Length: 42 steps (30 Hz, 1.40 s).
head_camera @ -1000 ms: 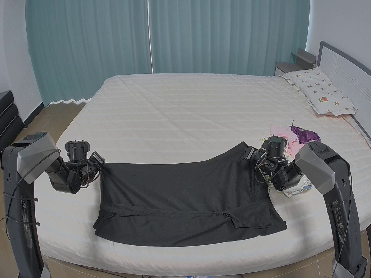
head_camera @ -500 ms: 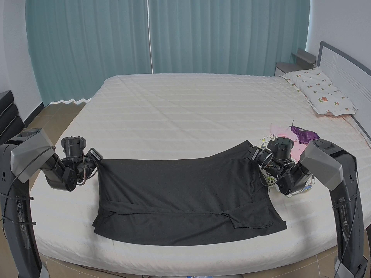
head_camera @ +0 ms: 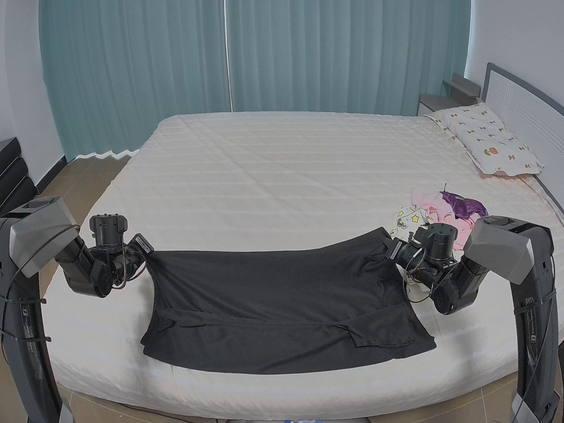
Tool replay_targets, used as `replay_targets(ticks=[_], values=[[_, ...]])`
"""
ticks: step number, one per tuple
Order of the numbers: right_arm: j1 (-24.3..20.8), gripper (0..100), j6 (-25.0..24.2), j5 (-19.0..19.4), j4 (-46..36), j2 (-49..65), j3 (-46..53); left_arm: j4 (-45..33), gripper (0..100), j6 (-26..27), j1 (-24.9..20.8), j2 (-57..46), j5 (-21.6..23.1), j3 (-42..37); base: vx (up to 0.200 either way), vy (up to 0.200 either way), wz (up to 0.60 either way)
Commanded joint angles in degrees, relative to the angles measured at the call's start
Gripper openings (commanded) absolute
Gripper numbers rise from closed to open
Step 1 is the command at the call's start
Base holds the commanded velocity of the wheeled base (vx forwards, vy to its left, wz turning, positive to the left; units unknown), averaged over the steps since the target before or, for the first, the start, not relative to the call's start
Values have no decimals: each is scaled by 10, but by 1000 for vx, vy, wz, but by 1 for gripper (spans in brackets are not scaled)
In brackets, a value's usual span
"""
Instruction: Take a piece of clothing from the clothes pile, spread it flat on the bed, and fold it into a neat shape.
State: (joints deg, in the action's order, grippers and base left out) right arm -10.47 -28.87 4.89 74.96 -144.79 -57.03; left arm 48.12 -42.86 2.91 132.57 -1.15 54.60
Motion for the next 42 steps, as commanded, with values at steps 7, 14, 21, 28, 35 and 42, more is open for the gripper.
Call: replay_targets(ticks=[7,14,21,28,35,42], values=[[-3,0,64,34,99,21,184,14,0,63,-3,-26,0,-97,0,0,0],[-3,0,95,37,120,-2,241,92,0,122,-9,1,1,-180,0,0,0],[-8,0,96,48,127,-8,273,135,0,129,-28,30,-1,-217,0,0,0],[-9,100,96,49,120,-6,276,135,100,130,-30,28,-1,-223,0,0,0],[12,100,75,54,128,35,300,137,100,124,-24,-9,-3,-250,0,0,0],[21,100,23,64,117,92,300,133,100,89,-8,-72,-3,-252,0,0,0]])
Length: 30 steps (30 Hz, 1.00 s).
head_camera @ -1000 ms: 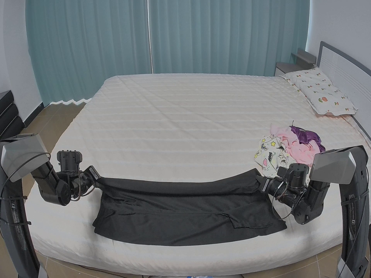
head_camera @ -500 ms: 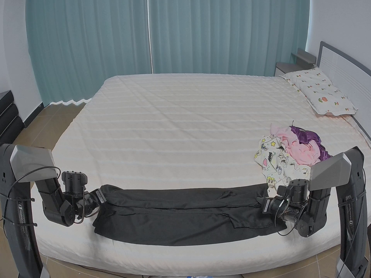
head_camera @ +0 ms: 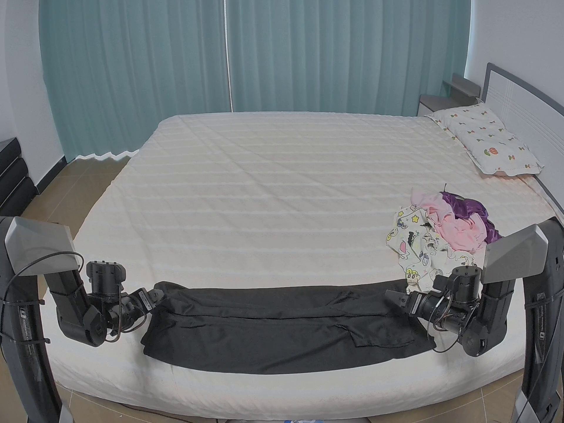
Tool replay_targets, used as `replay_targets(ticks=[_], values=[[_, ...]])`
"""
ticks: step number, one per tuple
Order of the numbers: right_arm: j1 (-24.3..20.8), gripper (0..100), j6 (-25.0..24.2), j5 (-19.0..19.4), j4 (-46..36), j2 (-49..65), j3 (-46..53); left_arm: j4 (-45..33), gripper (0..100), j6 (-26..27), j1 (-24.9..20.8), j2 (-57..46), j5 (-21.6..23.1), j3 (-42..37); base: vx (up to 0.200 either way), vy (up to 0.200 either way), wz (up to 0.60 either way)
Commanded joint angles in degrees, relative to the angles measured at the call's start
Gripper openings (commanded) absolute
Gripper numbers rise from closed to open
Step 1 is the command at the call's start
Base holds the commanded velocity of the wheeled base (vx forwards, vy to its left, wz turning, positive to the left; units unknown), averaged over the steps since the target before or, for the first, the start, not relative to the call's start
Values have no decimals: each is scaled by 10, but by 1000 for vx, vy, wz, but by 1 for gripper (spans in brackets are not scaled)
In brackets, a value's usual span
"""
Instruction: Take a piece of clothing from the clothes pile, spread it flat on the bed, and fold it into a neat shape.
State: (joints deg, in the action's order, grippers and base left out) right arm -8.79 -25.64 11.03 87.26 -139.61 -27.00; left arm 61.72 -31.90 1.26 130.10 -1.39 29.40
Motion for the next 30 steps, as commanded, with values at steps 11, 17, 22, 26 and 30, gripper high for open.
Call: replay_targets(ticks=[11,17,22,26,30], values=[[-19,100,-13,3,-168,40,-103,-43,100,-184,-38,-66,9,46,0,0,0],[-25,100,-17,15,-220,34,-142,-42,100,-207,-43,-57,54,39,0,0,0],[-27,100,-17,30,-268,33,-163,-41,100,-207,-41,-46,54,37,0,0,0],[-33,100,-16,30,-292,27,-168,-40,100,-207,-40,-40,54,36,0,0,0],[-33,100,-14,31,-296,21,-160,-41,100,-207,-40,-39,54,36,0,0,0]])
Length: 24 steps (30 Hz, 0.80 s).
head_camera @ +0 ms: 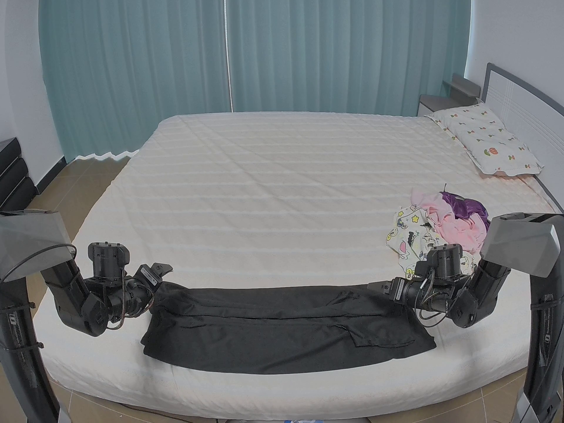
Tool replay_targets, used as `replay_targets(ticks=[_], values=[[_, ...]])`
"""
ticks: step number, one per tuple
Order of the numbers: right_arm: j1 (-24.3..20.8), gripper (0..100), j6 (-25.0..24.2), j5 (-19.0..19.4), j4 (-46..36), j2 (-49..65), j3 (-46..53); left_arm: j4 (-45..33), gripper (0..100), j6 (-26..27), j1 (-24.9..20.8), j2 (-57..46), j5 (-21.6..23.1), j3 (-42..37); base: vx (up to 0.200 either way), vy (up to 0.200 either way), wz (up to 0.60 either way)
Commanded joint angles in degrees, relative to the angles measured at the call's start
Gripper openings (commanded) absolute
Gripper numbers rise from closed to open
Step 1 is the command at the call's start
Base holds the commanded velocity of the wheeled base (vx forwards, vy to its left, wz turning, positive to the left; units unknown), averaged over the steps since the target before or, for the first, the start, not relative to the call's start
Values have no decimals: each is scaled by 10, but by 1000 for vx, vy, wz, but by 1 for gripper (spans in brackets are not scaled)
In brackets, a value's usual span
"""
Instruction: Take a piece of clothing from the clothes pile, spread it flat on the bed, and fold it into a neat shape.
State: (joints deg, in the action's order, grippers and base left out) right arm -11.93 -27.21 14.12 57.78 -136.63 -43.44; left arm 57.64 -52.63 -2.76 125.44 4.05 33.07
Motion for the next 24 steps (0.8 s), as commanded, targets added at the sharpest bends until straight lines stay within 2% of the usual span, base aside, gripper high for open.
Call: replay_targets(ticks=[1,2,3,13,24], values=[[-3,100,2,1,-2,-12,6,0,100,0,0,8,0,0,0,0,0],[-5,100,1,0,-3,-15,5,-1,100,0,0,9,0,0,0,0,0],[-5,0,1,0,-4,-15,5,0,100,0,1,11,0,0,0,0,0],[-2,0,0,-1,-12,2,14,2,100,0,2,14,0,-4,0,0,0],[-3,0,7,-1,50,28,64,2,100,0,2,12,0,-6,0,0,0]])
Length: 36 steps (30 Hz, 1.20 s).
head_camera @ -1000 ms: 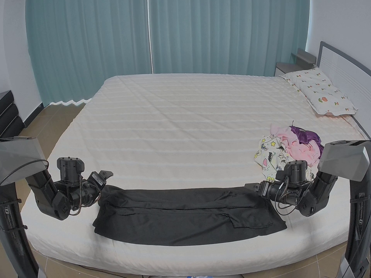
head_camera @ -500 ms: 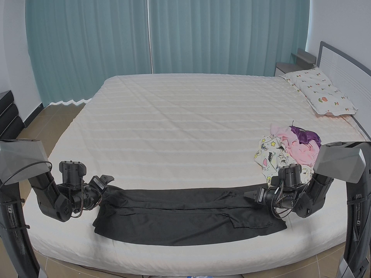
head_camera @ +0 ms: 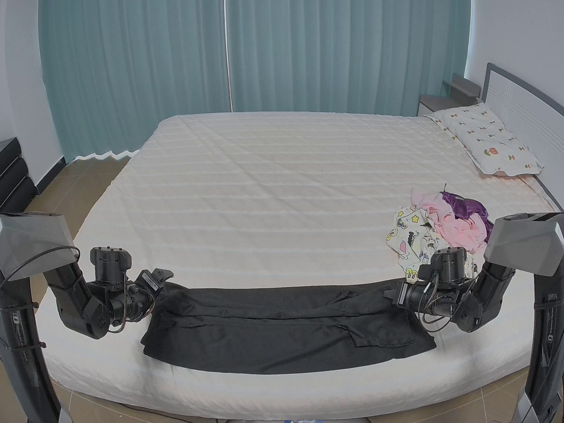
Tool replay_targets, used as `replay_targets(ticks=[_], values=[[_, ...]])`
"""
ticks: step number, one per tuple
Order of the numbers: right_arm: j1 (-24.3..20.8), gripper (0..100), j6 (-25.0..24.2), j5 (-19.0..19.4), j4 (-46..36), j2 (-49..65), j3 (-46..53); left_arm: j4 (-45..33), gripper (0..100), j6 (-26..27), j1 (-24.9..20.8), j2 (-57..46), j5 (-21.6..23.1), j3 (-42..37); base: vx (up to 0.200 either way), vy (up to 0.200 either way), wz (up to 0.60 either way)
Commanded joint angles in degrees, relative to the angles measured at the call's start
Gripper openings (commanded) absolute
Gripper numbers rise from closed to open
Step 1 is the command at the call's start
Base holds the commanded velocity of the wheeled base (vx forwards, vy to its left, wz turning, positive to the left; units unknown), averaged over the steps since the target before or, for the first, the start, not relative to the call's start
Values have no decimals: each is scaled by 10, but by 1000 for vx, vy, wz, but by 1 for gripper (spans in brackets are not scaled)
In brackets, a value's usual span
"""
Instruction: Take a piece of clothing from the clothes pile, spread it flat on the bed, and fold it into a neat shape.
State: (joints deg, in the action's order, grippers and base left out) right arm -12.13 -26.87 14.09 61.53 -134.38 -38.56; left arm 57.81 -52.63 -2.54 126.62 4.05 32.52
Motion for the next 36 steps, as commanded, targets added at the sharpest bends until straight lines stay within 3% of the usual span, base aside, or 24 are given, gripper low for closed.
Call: replay_targets(ticks=[1,5,6,11,27,33,36], values=[[-1,0,3,0,15,5,16,0,100,0,0,0,0,0,0,0,0],[3,0,7,1,21,2,20,0,100,0,0,0,0,0,0,0,0],[2,100,14,6,10,5,34,0,100,0,1,0,0,0,0,0,0],[-2,100,34,14,-31,0,33,0,100,0,2,1,-1,1,0,0,0],[4,100,-9,8,-56,34,-59,0,100,0,3,1,-1,0,0,0,0],[-30,100,-8,3,-86,-12,-115,0,100,0,2,2,0,-1,0,0,0],[-55,100,-1,-18,-127,-31,-163,0,100,0,3,3,-1,-3,0,0,0]])
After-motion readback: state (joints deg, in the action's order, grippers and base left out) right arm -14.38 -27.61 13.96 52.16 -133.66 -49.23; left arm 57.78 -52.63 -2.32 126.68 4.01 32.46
